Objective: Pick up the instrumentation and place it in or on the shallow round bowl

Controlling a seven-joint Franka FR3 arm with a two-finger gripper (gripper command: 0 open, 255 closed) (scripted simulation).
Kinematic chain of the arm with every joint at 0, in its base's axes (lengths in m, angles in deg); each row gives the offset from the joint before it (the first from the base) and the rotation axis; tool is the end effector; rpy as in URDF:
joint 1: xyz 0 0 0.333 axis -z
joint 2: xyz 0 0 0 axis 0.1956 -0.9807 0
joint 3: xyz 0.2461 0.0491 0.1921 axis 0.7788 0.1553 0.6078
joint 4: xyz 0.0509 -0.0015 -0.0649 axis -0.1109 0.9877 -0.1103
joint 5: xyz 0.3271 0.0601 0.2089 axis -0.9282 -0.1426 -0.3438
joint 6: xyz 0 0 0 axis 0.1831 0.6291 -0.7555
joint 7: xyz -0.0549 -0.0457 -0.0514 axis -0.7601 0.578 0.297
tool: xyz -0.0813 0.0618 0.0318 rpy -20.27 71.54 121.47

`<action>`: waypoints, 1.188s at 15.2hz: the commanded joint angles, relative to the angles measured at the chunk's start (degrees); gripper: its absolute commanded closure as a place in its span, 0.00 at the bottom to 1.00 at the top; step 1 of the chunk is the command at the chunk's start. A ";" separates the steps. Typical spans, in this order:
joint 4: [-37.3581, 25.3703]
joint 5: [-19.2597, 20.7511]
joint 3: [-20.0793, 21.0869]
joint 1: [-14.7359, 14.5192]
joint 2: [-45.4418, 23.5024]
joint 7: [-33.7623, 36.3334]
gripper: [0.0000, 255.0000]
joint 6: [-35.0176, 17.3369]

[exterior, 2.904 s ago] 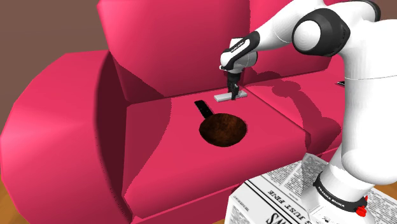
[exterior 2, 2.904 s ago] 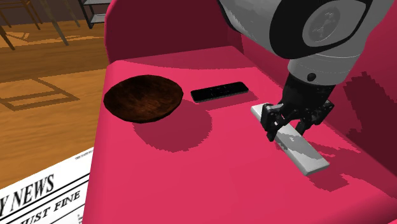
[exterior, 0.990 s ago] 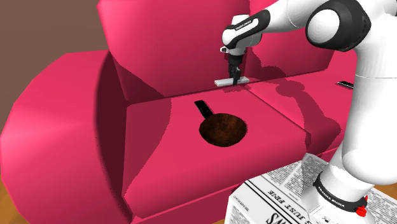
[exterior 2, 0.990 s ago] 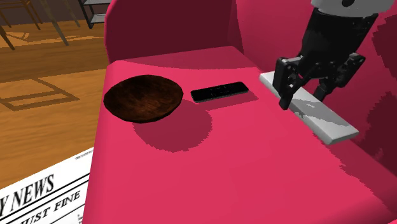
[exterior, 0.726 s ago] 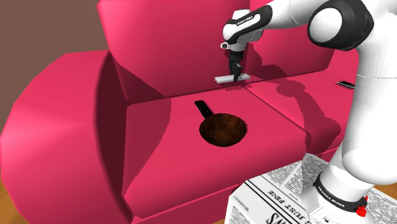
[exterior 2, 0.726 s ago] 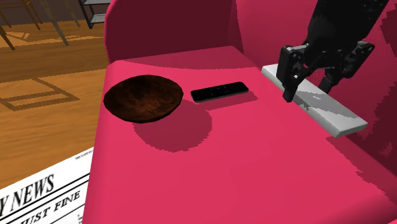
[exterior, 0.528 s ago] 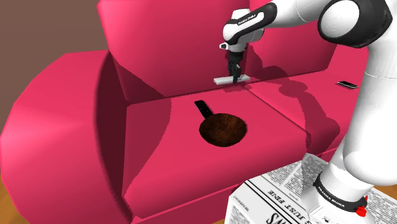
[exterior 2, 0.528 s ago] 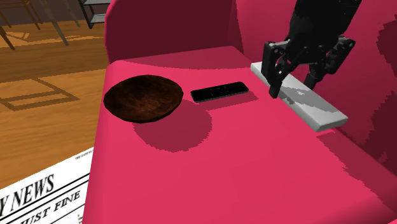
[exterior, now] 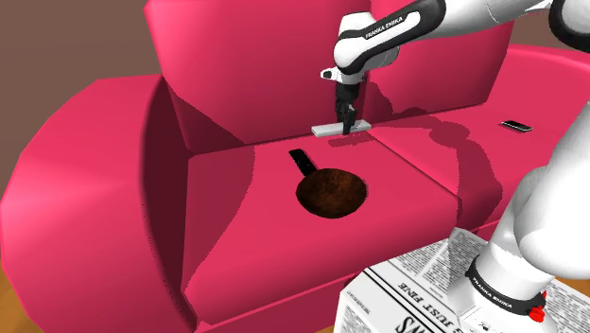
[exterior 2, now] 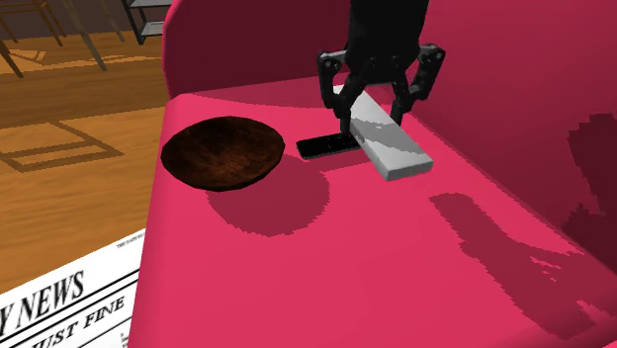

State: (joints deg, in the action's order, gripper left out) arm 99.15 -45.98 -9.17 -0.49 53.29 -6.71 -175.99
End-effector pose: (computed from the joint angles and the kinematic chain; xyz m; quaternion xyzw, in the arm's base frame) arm 0.5482 -0.0528 0.4515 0.8633 0.5045 0.0077 0.0111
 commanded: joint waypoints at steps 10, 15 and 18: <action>16.48 2.89 8.42 -5.53 15.03 15.66 1.00 -1.37; 21.03 1.97 13.14 -8.24 19.73 22.59 1.00 -0.99; 22.99 1.29 15.18 -9.46 21.01 25.45 1.00 -1.60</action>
State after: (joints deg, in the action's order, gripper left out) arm 121.49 -44.52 5.51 -9.65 74.27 17.96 -176.94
